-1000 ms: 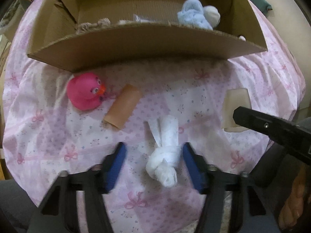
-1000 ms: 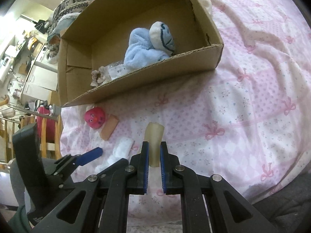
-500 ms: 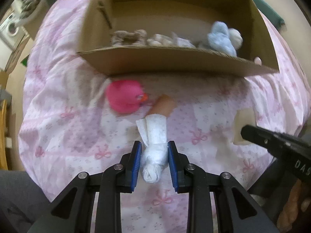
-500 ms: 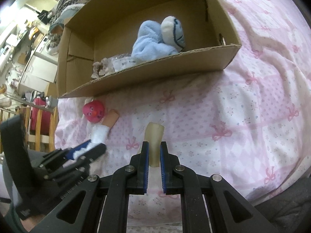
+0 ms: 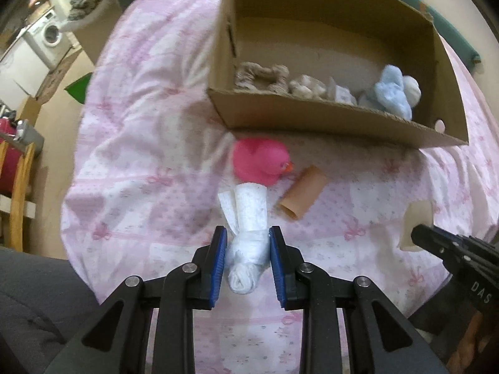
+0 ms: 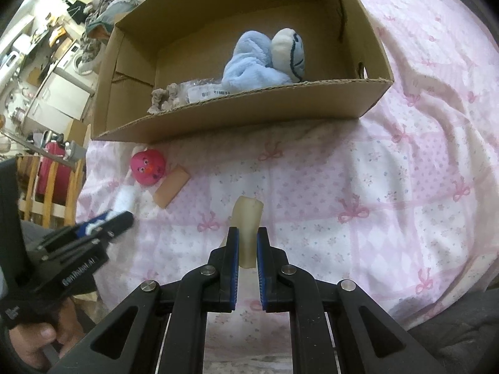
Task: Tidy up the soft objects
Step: 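Carry the white cloth and tan piece over the box with both tools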
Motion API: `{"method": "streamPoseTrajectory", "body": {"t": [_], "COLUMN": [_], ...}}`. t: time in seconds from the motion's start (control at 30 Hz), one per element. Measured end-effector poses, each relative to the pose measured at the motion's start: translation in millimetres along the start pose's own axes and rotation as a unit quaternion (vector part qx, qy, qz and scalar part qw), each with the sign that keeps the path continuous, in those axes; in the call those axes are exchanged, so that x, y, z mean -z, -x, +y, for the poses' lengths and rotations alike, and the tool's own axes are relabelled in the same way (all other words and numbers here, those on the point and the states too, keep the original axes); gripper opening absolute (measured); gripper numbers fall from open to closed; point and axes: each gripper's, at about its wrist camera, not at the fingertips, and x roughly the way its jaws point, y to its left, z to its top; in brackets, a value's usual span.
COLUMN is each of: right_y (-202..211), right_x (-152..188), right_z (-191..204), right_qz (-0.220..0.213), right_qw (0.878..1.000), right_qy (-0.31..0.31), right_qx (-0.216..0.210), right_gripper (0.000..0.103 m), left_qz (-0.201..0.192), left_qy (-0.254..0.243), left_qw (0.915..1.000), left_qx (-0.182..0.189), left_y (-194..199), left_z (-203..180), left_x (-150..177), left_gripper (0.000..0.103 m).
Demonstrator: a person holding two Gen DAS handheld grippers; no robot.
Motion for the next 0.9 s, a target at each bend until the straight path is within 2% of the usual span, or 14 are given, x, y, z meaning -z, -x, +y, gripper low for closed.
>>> {"method": "streamPoseTrajectory", "body": {"t": [0.17, 0.27, 0.53, 0.77, 0.9], "right_y": [6.5, 18.6, 60.8, 101.1, 115.5], "right_x": [-0.7, 0.4, 1.9, -4.8, -15.9], "right_z": [3.5, 5.1, 0.2, -0.1, -1.0], "right_qz": [-0.013, -0.034, -0.108, -0.184, -0.195], "right_qw": [1.0, 0.999, 0.994, 0.981, 0.978], "right_qy": [0.004, 0.004, -0.007, -0.014, -0.015], "right_qx": [0.001, -0.007, -0.015, -0.059, -0.071], "right_gripper": [0.012, 0.012, 0.012, 0.012, 0.012], "left_qz": [-0.013, -0.037, -0.111, -0.167, -0.185], "left_qy": [0.016, 0.035, 0.063, 0.064, 0.055], "left_qw": [0.9998, 0.9986, 0.9917, 0.9838, 0.9808], "left_qx": [-0.005, -0.018, -0.018, 0.005, 0.023], "left_y": [8.8, 20.2, 59.1, 97.6, 116.4], "left_z": [8.8, 15.8, 28.7, 30.6, 28.2], "left_x": [0.3, -2.6, -8.5, -20.1, -35.9], "left_gripper": [0.025, 0.025, 0.025, 0.025, 0.025]}}
